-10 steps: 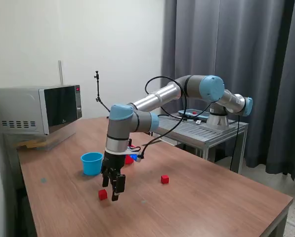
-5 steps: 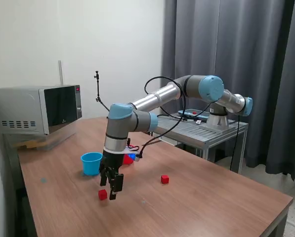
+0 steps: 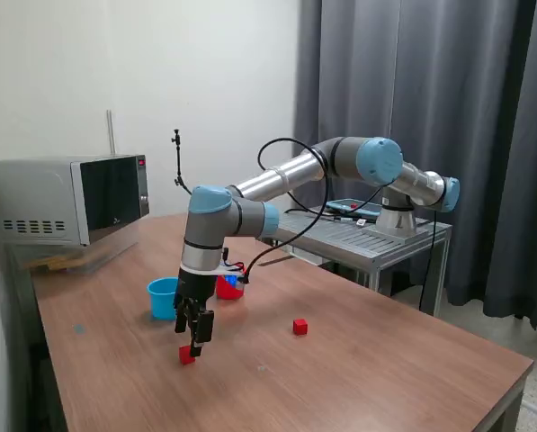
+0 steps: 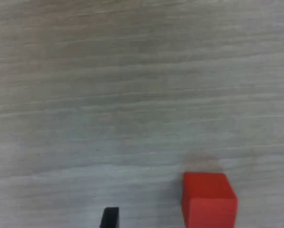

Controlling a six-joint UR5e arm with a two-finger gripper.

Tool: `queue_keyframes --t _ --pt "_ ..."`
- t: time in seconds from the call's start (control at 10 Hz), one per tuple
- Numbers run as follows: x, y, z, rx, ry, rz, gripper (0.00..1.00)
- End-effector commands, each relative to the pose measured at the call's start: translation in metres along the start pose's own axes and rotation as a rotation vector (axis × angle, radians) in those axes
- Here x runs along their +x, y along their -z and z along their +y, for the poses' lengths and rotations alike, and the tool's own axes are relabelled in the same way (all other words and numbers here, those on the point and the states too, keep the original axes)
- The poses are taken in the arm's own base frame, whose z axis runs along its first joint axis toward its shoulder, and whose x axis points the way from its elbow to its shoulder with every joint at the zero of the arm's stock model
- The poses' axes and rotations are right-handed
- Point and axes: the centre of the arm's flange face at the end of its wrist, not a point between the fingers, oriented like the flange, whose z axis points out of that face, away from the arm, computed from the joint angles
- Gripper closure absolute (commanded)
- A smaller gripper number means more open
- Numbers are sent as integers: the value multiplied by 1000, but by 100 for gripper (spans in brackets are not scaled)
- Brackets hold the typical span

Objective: Place red objects in the red bin, and blue objects in the blue bin.

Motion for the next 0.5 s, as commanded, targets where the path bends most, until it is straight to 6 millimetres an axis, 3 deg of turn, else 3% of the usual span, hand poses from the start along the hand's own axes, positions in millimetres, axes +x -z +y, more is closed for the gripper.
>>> queue_keyframes --t 0.0,0.4 --pt "-6 1 2 -2 -7 2 0" --pt "-5 0 2 0 -4 6 0"
